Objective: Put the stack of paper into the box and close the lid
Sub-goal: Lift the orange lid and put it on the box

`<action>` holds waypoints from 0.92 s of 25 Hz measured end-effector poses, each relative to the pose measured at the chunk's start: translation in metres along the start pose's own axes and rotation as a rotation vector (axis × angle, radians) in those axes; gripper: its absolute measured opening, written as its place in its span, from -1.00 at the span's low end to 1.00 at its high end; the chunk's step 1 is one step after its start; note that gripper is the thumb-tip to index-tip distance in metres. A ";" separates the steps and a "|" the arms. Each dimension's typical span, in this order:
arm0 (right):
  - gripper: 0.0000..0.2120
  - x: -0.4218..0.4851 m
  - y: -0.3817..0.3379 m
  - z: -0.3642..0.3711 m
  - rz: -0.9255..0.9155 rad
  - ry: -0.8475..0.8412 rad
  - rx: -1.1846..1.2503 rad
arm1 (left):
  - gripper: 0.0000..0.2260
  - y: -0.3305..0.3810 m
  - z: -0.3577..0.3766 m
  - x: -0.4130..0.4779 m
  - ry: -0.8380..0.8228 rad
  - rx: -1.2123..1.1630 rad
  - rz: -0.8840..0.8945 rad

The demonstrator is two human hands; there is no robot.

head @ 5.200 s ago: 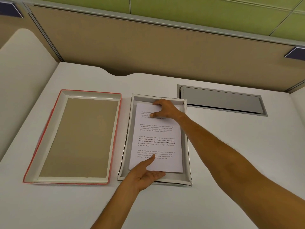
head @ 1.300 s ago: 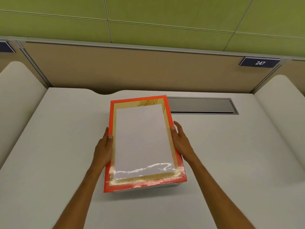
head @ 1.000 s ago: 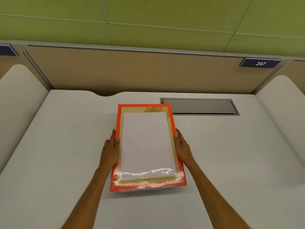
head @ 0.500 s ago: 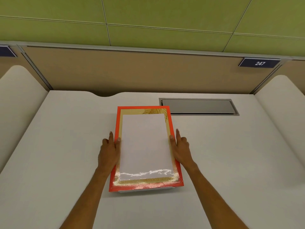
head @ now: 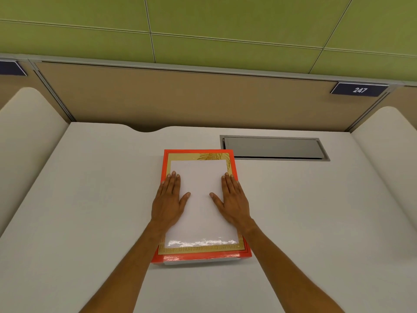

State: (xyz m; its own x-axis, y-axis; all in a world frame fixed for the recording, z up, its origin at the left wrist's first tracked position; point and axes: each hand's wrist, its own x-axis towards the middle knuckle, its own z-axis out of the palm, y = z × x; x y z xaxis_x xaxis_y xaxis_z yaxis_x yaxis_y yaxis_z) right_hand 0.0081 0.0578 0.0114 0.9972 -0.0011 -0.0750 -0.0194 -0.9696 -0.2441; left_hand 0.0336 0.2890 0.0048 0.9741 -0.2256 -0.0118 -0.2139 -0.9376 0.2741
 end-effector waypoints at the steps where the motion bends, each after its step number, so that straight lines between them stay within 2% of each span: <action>1: -0.23 0.001 0.000 0.001 -0.004 -0.005 -0.007 | -0.15 0.000 0.001 0.000 -0.003 -0.003 -0.010; 23: -0.25 -0.003 -0.001 0.008 -0.005 0.013 -0.028 | -0.27 0.007 0.006 -0.004 -0.012 0.094 -0.061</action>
State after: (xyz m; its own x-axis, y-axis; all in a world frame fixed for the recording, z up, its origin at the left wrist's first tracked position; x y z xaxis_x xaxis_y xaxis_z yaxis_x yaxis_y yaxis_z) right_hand 0.0048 0.0610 0.0039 0.9981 0.0005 -0.0616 -0.0129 -0.9761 -0.2171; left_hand 0.0281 0.2820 0.0007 0.9847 -0.1699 -0.0375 -0.1605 -0.9703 0.1811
